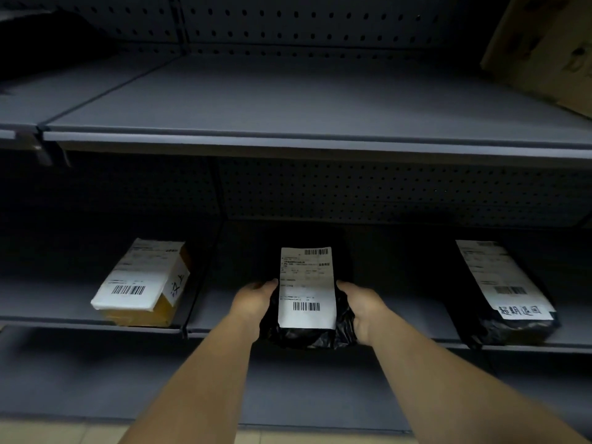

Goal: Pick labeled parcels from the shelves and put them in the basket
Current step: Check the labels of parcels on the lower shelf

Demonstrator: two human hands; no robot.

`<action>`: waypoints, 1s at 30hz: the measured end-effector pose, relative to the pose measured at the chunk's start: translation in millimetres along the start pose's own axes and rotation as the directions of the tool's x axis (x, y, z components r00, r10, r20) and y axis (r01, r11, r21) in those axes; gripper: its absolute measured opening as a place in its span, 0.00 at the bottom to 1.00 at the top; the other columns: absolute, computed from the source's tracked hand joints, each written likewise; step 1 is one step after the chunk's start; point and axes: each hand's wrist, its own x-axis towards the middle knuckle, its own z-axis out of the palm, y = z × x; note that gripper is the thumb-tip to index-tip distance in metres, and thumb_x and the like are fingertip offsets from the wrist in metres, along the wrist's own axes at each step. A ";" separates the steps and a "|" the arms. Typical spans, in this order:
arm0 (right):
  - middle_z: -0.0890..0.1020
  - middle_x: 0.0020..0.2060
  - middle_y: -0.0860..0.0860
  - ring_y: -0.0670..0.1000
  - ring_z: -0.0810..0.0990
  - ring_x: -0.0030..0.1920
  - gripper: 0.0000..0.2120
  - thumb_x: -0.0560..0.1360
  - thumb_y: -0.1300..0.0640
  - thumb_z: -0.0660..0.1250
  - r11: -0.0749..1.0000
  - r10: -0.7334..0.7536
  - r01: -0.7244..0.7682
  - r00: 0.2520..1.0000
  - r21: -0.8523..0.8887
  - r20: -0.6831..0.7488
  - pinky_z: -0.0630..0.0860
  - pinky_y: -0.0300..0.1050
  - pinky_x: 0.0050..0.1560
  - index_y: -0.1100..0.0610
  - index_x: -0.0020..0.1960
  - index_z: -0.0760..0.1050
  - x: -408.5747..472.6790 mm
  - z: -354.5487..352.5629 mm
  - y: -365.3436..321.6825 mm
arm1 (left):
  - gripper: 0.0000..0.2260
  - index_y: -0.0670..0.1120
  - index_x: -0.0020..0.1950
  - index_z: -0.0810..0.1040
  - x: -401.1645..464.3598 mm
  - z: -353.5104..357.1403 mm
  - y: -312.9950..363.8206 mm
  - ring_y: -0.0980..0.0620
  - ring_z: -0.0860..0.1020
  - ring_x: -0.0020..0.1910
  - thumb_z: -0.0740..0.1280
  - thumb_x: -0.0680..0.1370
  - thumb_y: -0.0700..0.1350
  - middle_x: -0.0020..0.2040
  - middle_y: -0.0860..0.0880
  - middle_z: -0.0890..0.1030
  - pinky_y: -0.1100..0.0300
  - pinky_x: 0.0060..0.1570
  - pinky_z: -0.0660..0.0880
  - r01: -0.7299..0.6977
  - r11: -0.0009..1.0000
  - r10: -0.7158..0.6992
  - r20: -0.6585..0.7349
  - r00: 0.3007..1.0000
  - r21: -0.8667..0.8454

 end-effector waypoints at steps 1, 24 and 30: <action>0.82 0.51 0.61 0.62 0.82 0.51 0.16 0.77 0.51 0.65 1.000 0.001 -0.001 1.000 -0.005 0.003 0.77 0.61 0.57 0.62 0.58 0.77 1.2 1.1 -0.8 | 0.13 0.45 0.58 0.77 3.0 1.0 0.0 0.44 0.79 0.49 0.68 0.76 0.50 0.48 0.46 0.82 0.47 0.53 0.76 -0.014 1.000 0.014 0.022 1.000 -0.002; 0.82 0.54 0.58 0.59 0.80 0.56 0.12 0.75 0.59 0.68 0.992 -0.127 0.127 0.992 0.006 0.007 0.74 0.58 0.62 0.60 0.58 0.77 -26.8 -3.3 12.8 | 0.06 0.47 0.52 0.81 -26.3 -8.9 -11.5 0.57 0.79 0.42 0.68 0.76 0.41 0.41 0.54 0.83 0.61 0.42 0.75 -0.147 0.989 0.145 -0.049 0.988 -0.030; 0.85 0.46 0.55 0.55 0.83 0.48 0.06 0.74 0.64 0.68 0.978 -0.208 0.208 0.978 0.010 0.007 0.79 0.51 0.52 0.57 0.50 0.80 -49.8 -11.3 17.1 | 0.07 0.53 0.45 0.81 -53.7 -14.2 -11.5 0.51 0.82 0.48 0.67 0.77 0.41 0.45 0.53 0.85 0.52 0.53 0.78 -0.164 0.986 0.164 -0.005 0.986 -0.026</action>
